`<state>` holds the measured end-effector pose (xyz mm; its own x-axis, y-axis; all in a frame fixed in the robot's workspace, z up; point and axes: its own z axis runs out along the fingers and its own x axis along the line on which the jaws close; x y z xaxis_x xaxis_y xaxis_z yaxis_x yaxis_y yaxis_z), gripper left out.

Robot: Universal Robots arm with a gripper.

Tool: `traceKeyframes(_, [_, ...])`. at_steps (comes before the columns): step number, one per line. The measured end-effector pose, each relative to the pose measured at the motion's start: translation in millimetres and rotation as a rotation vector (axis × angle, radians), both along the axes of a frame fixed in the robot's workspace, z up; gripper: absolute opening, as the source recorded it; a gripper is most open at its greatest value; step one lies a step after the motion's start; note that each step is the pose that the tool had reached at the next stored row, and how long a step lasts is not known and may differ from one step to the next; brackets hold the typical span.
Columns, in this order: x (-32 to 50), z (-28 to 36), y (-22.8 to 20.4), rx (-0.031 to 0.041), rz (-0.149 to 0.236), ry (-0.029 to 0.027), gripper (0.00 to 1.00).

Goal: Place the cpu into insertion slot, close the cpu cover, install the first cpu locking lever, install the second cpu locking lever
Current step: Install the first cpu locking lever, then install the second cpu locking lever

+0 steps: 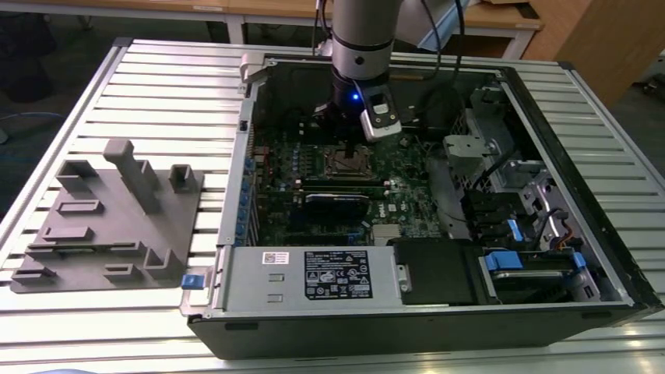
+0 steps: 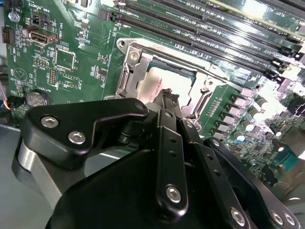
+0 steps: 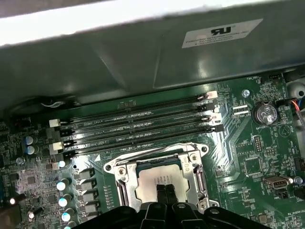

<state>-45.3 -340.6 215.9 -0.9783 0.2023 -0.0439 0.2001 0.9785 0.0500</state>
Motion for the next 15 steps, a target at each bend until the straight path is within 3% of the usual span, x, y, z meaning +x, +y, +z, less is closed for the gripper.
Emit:
traceKeyframes(9, [0.0,12.6,0.0,0.0009,0.000,-0.0001,0.11])
traceKeyframes(15, [0.0,12.9,0.0,0.0016,0.000,-0.0002,0.11])
